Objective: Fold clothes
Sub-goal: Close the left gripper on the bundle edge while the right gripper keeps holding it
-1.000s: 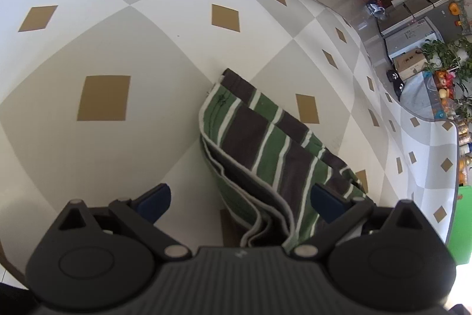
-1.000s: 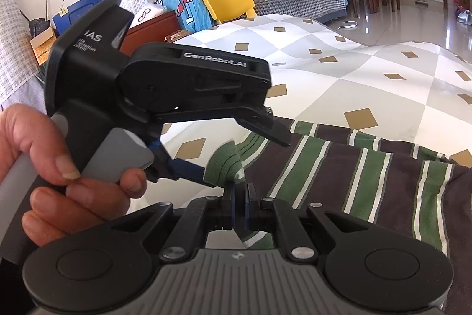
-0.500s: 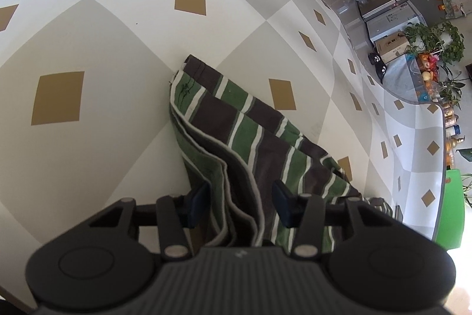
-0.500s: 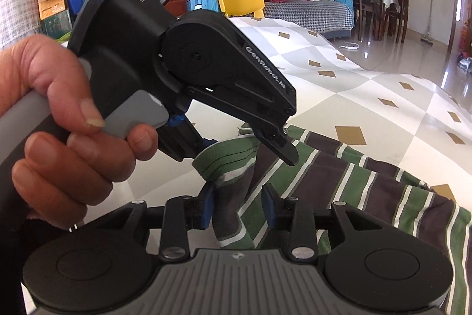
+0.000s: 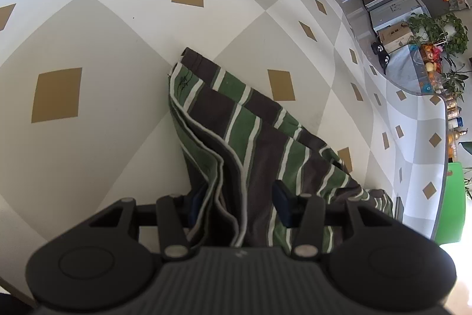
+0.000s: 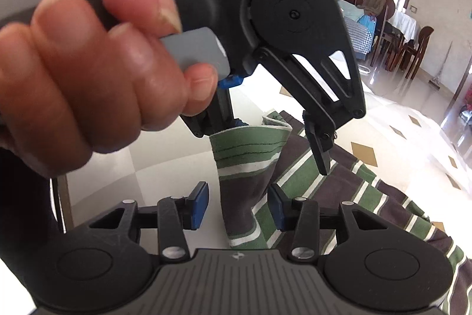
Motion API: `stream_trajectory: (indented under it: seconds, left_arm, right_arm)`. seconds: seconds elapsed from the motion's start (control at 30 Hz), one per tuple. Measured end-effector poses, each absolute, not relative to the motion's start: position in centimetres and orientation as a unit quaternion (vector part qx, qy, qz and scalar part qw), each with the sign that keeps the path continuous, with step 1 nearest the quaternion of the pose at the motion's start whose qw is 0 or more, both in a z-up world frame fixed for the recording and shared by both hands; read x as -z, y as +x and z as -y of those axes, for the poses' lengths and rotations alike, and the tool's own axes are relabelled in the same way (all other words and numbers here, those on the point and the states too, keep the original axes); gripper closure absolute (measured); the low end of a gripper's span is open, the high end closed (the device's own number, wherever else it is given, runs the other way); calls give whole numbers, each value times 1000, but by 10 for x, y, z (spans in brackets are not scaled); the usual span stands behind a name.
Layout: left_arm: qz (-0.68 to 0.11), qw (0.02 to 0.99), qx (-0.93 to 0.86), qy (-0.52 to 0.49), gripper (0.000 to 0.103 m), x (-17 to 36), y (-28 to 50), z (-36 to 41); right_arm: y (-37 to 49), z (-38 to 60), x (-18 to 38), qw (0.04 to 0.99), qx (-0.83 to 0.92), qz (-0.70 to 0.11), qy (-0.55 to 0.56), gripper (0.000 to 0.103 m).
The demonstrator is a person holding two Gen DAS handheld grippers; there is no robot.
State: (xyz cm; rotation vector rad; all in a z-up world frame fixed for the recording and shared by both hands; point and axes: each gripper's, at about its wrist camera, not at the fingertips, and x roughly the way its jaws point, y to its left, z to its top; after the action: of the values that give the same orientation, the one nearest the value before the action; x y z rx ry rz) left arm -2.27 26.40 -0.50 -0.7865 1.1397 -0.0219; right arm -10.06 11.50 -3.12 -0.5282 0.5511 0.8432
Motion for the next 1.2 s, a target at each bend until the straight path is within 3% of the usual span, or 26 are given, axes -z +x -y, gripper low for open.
stream_trajectory:
  seconds: [0.23, 0.4, 0.47, 0.63, 0.73, 0.87, 1.1, 1.2]
  left_arm:
    - [-538, 764, 10, -356, 58, 6, -19, -263]
    - [-536, 763, 0, -362, 58, 10, -11, -268]
    - [-535, 762, -4, -364, 54, 11, -8, -271]
    - [-532, 761, -15, -370, 27, 15, 1, -277]
    - [-530, 760, -21, -374, 24, 17, 6, -280]
    - [-526, 761, -23, -379, 24, 20, 14, -283]
    - [-522, 759, -15, -388, 50, 24, 24, -277]
    - [-519, 762, -25, -387, 55, 25, 24, -276]
  right_arm:
    - [-95, -122, 45, 854, -380, -217, -281, 62]
    - [-78, -113, 45, 861, -365, -247, -256, 94]
    - [-72, -107, 42, 868, -355, -252, -239, 96]
    - [-70, -94, 31, 878, -352, -245, -214, 96]
    - [-66, -88, 26, 878, -356, -237, -216, 97]
    - [-68, -85, 22, 880, -352, -234, -216, 96]
    - [-74, -80, 16, 884, -344, -233, -212, 96]
    - [-78, -77, 13, 887, -341, -230, -211, 96]
